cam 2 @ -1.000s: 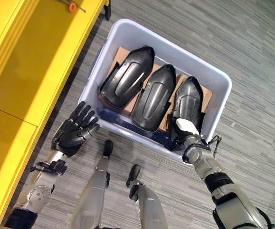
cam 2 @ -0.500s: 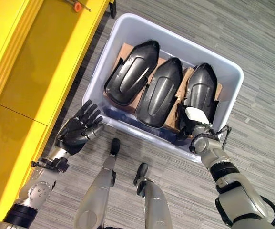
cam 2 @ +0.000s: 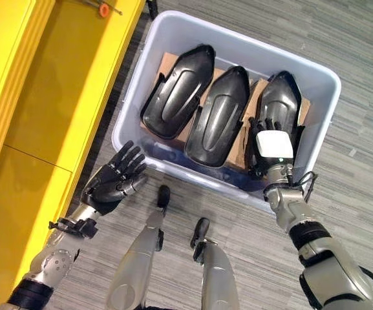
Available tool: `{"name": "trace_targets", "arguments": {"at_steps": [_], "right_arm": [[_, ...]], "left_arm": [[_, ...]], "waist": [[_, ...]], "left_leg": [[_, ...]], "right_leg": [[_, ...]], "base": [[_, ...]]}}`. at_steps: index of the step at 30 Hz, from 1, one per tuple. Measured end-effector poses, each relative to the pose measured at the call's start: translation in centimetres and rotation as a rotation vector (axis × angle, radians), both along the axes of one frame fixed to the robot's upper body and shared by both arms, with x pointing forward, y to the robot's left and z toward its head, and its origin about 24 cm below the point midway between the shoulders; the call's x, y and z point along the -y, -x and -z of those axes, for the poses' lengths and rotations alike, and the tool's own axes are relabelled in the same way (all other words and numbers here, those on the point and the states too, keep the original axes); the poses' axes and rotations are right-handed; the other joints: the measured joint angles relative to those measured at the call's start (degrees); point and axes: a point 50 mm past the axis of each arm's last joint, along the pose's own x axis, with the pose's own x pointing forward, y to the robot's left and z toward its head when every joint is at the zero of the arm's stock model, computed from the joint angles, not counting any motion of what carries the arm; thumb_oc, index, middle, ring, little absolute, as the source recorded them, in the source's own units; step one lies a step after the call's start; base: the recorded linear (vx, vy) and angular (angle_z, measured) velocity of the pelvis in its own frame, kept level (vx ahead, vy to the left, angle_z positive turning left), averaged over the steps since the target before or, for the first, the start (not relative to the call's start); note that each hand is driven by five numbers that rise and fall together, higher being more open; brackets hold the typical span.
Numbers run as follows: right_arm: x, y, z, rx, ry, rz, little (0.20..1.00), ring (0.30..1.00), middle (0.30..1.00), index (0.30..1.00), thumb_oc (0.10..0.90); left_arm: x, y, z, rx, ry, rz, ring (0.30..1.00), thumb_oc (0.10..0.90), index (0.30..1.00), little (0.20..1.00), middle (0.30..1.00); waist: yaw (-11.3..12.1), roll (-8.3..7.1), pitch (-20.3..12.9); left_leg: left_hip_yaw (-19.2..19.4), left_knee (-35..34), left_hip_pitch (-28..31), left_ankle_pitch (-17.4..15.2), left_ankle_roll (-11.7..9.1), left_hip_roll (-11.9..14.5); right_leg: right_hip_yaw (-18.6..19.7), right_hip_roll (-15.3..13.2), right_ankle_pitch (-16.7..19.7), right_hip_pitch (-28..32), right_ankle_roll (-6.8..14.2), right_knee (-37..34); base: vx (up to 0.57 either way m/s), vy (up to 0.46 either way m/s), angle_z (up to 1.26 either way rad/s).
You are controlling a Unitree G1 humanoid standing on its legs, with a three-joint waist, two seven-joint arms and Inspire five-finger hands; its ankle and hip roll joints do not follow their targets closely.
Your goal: Move parts from the plastic box to the shelf.
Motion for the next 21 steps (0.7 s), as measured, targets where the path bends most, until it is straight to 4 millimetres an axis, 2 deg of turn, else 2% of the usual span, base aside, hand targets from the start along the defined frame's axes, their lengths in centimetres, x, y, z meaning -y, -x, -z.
{"name": "trace_targets", "arguments": {"at_steps": [4,9,11,15,21], "right_arm": [[-0.8,1.6,-0.7,0.137,-0.029,-0.076,1.000,1.000,1.000,1.000,0.900],[-2.5,2.4,-4.6,0.342,-0.038,-0.188,1.000,1.000,1.000,1.000,0.900],[-2.7,2.9,-5.5,0.399,-0.024,-0.208,1.000,1.000,1.000,1.000,0.900],[-2.8,3.5,-5.7,0.406,0.053,-0.244,1.000,1.000,1.000,1.000,0.900],[-1.7,4.1,-3.3,0.248,0.074,-0.212,1.000,1.000,1.000,1.000,0.900]], "left_arm": [[0.0,0.3,0.2,-0.002,0.045,-0.001,1.000,0.900,1.000,1.000,1.000],[0.0,0.6,0.2,0.027,0.056,0.015,1.000,0.900,1.000,1.000,1.000],[0.4,0.6,0.2,0.033,0.077,0.013,1.000,0.900,1.000,1.000,1.000],[0.6,1.0,0.6,0.033,0.093,0.009,1.000,0.900,1.000,1.000,1.000],[0.6,1.0,0.5,0.040,0.095,0.008,1.000,0.900,1.000,1.000,1.000]], "waist": [[-1.1,0.01,0.0],[-3.6,0.02,0.0],[-3.9,0.04,0.0],[-4.9,0.04,0.0],[-5.1,0.00,0.0]], "left_leg": [[0.9,-0.1,1.1,0.0,0.1,0.1],[1.7,-1.2,3.4,0.3,-0.1,0.2],[1.8,-1.5,4.1,0.0,0.0,0.2],[2.2,-1.8,4.6,0.0,0.0,0.3],[3.0,-2.0,4.7,0.0,0.0,1.0]], "right_leg": [[1.1,0.1,0.0,0.2,0.0,0.6],[2.2,0.1,-0.1,0.9,-0.1,1.7],[2.6,0.0,-0.3,1.0,-0.2,2.3],[2.9,0.0,-0.4,1.0,-0.4,2.8],[3.3,0.6,-0.4,0.9,-0.5,2.5]], "base": [[-0.01,0.046,-0.11],[0.00,0.055,-0.11],[0.02,0.048,-0.06],[0.00,-0.001,-0.03],[0.00,-0.018,-0.04]]}}
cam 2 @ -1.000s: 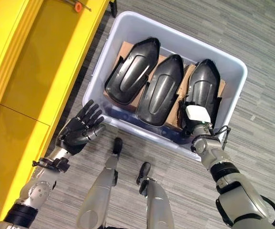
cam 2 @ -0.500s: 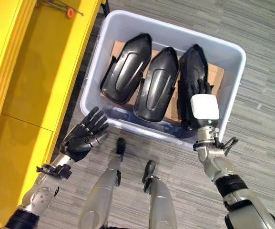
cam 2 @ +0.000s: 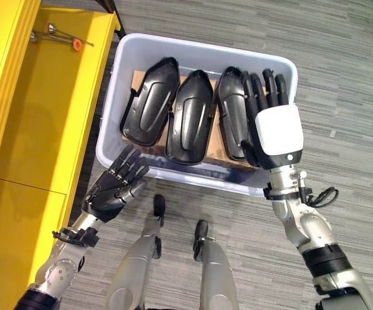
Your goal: Move parts from the plastic box to the shelf.
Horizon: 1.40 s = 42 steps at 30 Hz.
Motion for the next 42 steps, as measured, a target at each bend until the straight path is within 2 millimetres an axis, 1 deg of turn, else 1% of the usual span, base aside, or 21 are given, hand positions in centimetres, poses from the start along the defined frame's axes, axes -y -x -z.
{"name": "trace_targets", "arguments": {"at_steps": [2,4,8,11,13,18,22,23,27,31,38,39,40,42], "right_arm": [[0.8,-0.1,0.4,-0.060,0.036,0.023,1.000,1.000,1.000,1.000,0.900],[1.9,-0.7,0.7,-0.130,0.050,0.072,1.000,1.000,1.000,1.000,0.900],[1.8,-0.9,0.9,-0.201,0.100,0.059,1.000,1.000,1.000,1.000,0.900],[1.7,-1.7,2.3,-0.312,0.135,0.068,1.000,1.000,1.000,1.000,0.900],[1.9,-2.0,2.3,-0.326,0.142,0.073,1.000,1.000,1.000,1.000,0.900],[2.3,-3.0,1.7,-0.334,0.154,0.104,1.000,1.000,1.000,1.000,0.900],[2.7,-3.3,1.6,-0.358,0.126,0.128,1.000,1.000,1.000,1.000,0.900],[2.8,-3.5,2.0,-0.381,0.128,0.143,1.000,1.000,1.000,1.000,0.900],[3.6,-3.6,3.1,-0.430,0.097,0.191,1.000,1.000,1.000,1.000,0.900],[4.2,-3.5,3.9,-0.460,0.081,0.227,1.000,1.000,1.000,1.000,0.900],[3.6,-4.7,4.0,-0.464,0.002,0.250,1.000,1.000,1.000,1.000,0.900],[3.6,-5.0,3.7,-0.458,0.007,0.261,1.000,1.000,1.000,1.000,0.900],[3.6,-5.5,3.6,-0.456,-0.024,0.280,1.000,1.000,1.000,1.000,0.900],[3.5,-5.6,3.5,-0.429,-0.049,0.284,1.000,1.000,1.000,1.000,0.900]], "left_arm": [[0.0,0.0,-0.1,0.003,0.000,0.001,1.000,0.900,1.000,1.000,1.000],[0.0,0.0,0.0,0.002,-0.001,0.000,1.000,0.900,1.000,1.000,1.000],[-0.1,-0.2,0.1,-0.001,-0.005,0.001,1.000,0.900,1.000,1.000,1.000],[-0.1,-0.3,0.0,0.004,-0.006,0.004,1.000,0.900,1.000,1.000,1.000],[-0.1,-0.3,0.0,0.004,-0.008,0.005,1.000,0.900,1.000,1.000,1.000],[-0.1,-0.4,-0.1,0.007,-0.012,0.011,1.000,0.900,1.000,1.000,1.000],[0.0,-0.4,0.0,0.001,-0.013,0.013,1.000,0.900,1.000,1.000,1.000],[0.0,-0.4,0.1,-0.004,-0.014,0.015,1.000,0.900,1.000,1.000,1.000],[0.0,-0.5,-0.1,0.005,-0.015,0.017,1.000,0.900,1.000,1.000,1.000],[-0.1,-0.5,-0.2,0.006,-0.018,0.015,1.000,0.900,1.000,1.000,1.000],[-0.3,-0.8,-0.5,0.018,-0.020,0.008,1.000,0.900,1.000,1.000,1.000],[-0.2,-0.9,-0.6,0.022,-0.022,0.010,1.000,0.900,1.000,1.000,1.000],[-0.1,-1.0,-0.6,0.012,-0.025,0.023,1.000,0.900,1.000,1.000,1.000],[0.1,-1.0,-0.4,-0.002,-0.033,0.036,1.000,0.900,1.000,1.000,1.000]], "waist": [[0.1,0.00,0.0],[0.1,-0.02,0.0],[0.1,-0.03,0.0],[0.4,-0.04,0.0],[0.4,-0.05,0.0],[1.7,-0.05,0.0],[2.1,-0.06,0.0],[2.1,-0.07,0.0],[2.4,-0.06,0.0],[3.0,-0.06,0.0],[3.6,-0.03,0.0],[3.7,-0.01,0.0],[4.1,0.00,0.0],[4.6,0.06,0.0]], "left_leg": [[-0.1,0.0,0.0,0.1,0.0,0.0],[-0.2,0.0,-0.1,0.5,-0.2,0.1],[-0.2,0.1,-0.1,0.6,-0.2,0.2],[-0.9,0.1,-0.4,0.7,-0.4,0.2],[-1.4,0.2,-0.9,0.5,-0.4,0.2],[-1.7,0.6,-1.9,0.6,-0.5,0.3],[-1.8,1.2,-3.3,0.5,-0.6,0.2],[-1.8,1.2,-3.3,1.1,-0.4,0.2],[-2.2,1.4,-3.7,1.2,-0.6,0.2],[-2.3,1.7,-4.5,0.6,-0.7,0.1],[-2.8,3.7,-7.7,0.7,-1.0,0.1],[-3.0,4.4,-9.0,0.6,-1.1,0.1],[-3.1,5.5,-10.8,0.5,-1.3,0.2],[-3.2,6.1,-12.0,0.5,-1.4,0.1]], "right_leg": [[-0.1,0.3,0.0,0.1,0.0,0.0],[-0.3,0.4,0.0,0.1,-0.1,0.0],[-0.3,0.4,-0.1,0.2,-0.2,-0.1],[-0.9,0.4,-0.1,0.1,-0.2,0.0],[-1.3,0.4,-0.1,-0.2,-0.3,0.3],[-1.6,0.4,-0.4,-1.6,-0.7,1.2],[-1.9,0.3,-0.6,-2.7,-0.8,2.1],[-1.9,0.3,-0.6,-2.8,-0.8,2.2],[-2.1,0.3,-0.6,-3.0,-0.9,2.2],[-2.0,0.1,-1.0,-4.2,-1.1,3.4],[-2.4,-0.1,-2.0,-7.7,-2.0,6.3],[-2.6,-0.2,-2.3,-9.1,-2.2,7.3],[-2.7,-0.3,-2.5,-10.9,-2.5,8.5],[-2.7,-0.5,-2.9,-12.3,-2.7,9.7]], "base": [[0.00,-0.033,0.00],[0.00,-0.040,0.01],[0.00,-0.034,0.00],[0.00,-0.061,0.08],[0.00,-0.065,0.12],[0.00,-0.054,0.03],[0.00,-0.043,0.03],[0.00,-0.053,0.00],[0.00,-0.045,0.02],[0.00,-0.027,0.02],[0.00,-0.048,0.03],[-0.02,-0.088,0.06],[-0.02,-0.070,0.05],[0.00,0.000,0.00]]}}
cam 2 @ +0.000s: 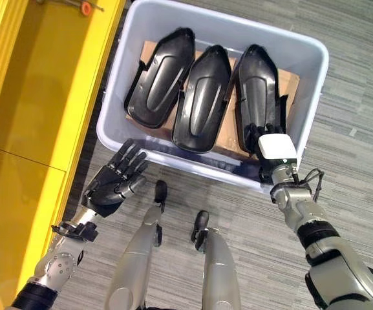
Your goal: Move parts from the plastic box to the shelf.
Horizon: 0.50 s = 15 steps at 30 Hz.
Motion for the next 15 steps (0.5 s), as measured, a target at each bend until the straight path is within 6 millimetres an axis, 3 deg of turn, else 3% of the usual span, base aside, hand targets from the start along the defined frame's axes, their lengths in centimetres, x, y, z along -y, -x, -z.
{"name": "trace_targets", "arguments": {"at_steps": [5,6,7,14,15], "right_arm": [[-0.04,-0.14,-0.04,0.061,0.007,0.002,1.000,1.000,1.000,1.000,0.900],[-0.05,-0.26,-0.08,0.072,0.010,0.009,0.484,0.484,0.484,0.484,0.531],[-0.05,-0.26,-0.10,0.079,0.010,0.010,0.300,0.300,0.300,0.300,0.400],[-0.44,-0.15,-0.63,0.289,-0.085,0.039,0.300,0.300,0.300,0.300,0.400],[-0.22,0.30,-0.74,0.352,-0.125,0.059,0.300,0.300,0.300,0.300,0.400]], "left_arm": [[-0.25,0.31,0.46,-0.022,-0.013,0.000,1.000,0.900,1.000,1.000,1.000],[-0.34,0.26,0.43,-0.022,-0.018,-0.001,1.000,0.900,1.000,1.000,1.000],[-0.37,0.24,0.43,-0.022,-0.019,-0.002,1.000,0.900,1.000,1.000,1.000],[-0.51,0.22,0.39,-0.010,-0.047,0.024,1.000,0.900,1.000,1.000,1.000],[-0.52,0.33,0.30,0.006,-0.053,0.034,1.000,0.900,1.000,1.000,1.000]], "waist": [[0.3,0.74,0.0],[0.4,1.04,0.0],[0.5,1.32,0.0],[0.2,2.06,-0.2],[0.3,2.83,-0.2]], "left_leg": [[-0.1,1.3,-1.8,-0.2,-0.2,0.0],[-0.1,1.4,-2.1,-0.2,-0.2,0.0],[-0.1,1.4,-2.3,-0.2,-0.2,0.0],[0.0,2.3,-4.2,-0.2,-0.3,0.0],[-0.1,2.5,-5.1,-0.3,-0.3,0.0]], "right_leg": [[0.0,-0.2,-0.6,-2.1,-0.6,1.8],[0.0,-0.4,-0.7,-2.5,-0.7,2.2],[0.0,-0.5,-0.7,-2.8,-0.8,2.4],[0.2,-0.8,-1.5,-5.4,-1.9,4.4],[0.2,-0.8,-1.7,-6.2,-1.6,4.6]], "base": [[0.00,0.000,0.00],[0.00,0.000,0.00],[0.00,0.000,0.00],[0.00,0.000,0.00],[0.00,0.032,-0.03]]}}
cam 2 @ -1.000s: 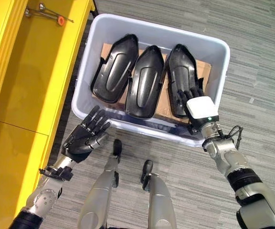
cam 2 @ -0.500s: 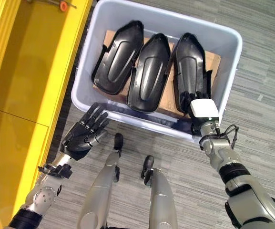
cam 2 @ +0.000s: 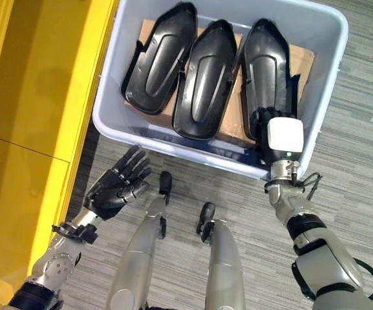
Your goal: Move parts from the plastic box to the shelf.
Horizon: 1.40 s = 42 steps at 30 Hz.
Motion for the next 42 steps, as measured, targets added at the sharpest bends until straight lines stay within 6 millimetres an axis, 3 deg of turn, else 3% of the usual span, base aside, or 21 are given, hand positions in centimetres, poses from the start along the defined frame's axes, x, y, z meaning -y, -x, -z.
{"name": "trace_targets", "arguments": {"at_steps": [7,9,14,18,22,29,40,42], "right_arm": [[-0.8,0.5,1.2,0.059,-0.021,0.005,0.300,0.300,0.300,0.300,0.400],[-1.9,2.4,3.7,0.095,-0.112,-0.020,0.300,0.300,0.300,0.300,0.400],[-1.8,5.2,4.3,0.076,0.109,-0.163,0.300,0.300,0.300,0.300,0.400],[-1.2,5.8,3.2,0.091,0.223,-0.212,0.300,0.300,0.300,0.300,0.400],[-2.8,6.8,1.6,0.121,0.298,-0.349,0.300,0.300,0.300,0.300,0.400],[-5.2,9.2,0.4,0.196,0.354,-0.527,0.300,0.300,0.300,0.300,0.400],[-6.6,9.5,-3.2,0.262,0.376,-0.596,0.300,0.300,0.300,0.300,0.400],[-6.7,9.5,-3.3,0.240,0.353,-0.615,0.300,0.300,0.300,0.300,0.400]], "left_arm": [[0.2,0.0,-0.1,0.026,0.022,-0.009,1.000,0.900,1.000,1.000,1.000],[0.2,0.5,0.4,0.022,0.025,-0.013,1.000,0.900,1.000,1.000,1.000],[-0.4,1.2,0.9,0.018,0.036,-0.024,1.000,0.900,1.000,1.000,1.000],[-0.7,1.5,0.4,0.045,0.043,-0.024,1.000,0.900,1.000,1.000,1.000],[-0.8,1.6,0.6,0.039,0.052,-0.032,1.000,0.900,1.000,1.000,1.000],[-0.6,2.9,1.9,0.009,0.119,-0.067,1.000,0.900,1.000,1.000,1.000],[-0.7,3.7,1.9,0.001,0.125,-0.084,1.000,0.900,1.000,1.000,1.000],[-0.9,3.9,2.4,-0.025,0.145,-0.134,1.000,0.900,1.000,1.000,1.000]], "waist": [[-1.5,0.18,-0.1],[-2.3,0.41,-0.2],[-4.6,0.62,-0.3],[-5.3,0.44,-0.4],[-7.6,0.34,-0.3],[-8.0,0.04,-0.4],[-7.8,-0.01,-1.0],[-7.6,0.04,-3.2]], "left_leg": [[0.4,1.5,-0.1,-0.3,-0.4,0.1],[1.7,1.3,2.6,-0.8,-0.1,-0.1],[2.3,-1.0,10.0,-1.3,0.4,0.1],[3.4,-1.8,11.9,-1.8,0.1,0.8],[3.6,-3.1,16.1,-1.8,0.6,1.0],[4.4,-5.6,23.9,-2.8,0.2,1.3],[4.8,-6.8,31.6,-3.8,1.0,0.4],[4.8,-6.8,31.6,-4.2,0.8,0.1]], "right_leg": [[0.7,-0.4,0.2,-0.3,-0.2,1.5],[1.8,-0.4,0.2,2.0,0.0,0.7],[2.5,0.2,1.0,9.8,1.0,-3.3],[3.4,1.0,1.9,11.7,1.4,-5.3],[4.0,1.6,2.8,16.3,1.8,-8.0],[4.5,2.1,2.6,24.1,1.7,-11.5],[5.0,1.4,2.2,32.7,3.0,-15.0],[5.1,1.1,1.3,32.4,3.0,-14.2]], "base": [[-0.01,0.058,-0.03],[-0.05,0.092,-0.19],[-0.03,0.047,-0.08],[0.01,0.056,-0.17],[0.01,0.050,-0.09],[0.06,0.043,-0.05],[0.06,0.030,-0.01],[0.07,-0.004,0.05]]}}
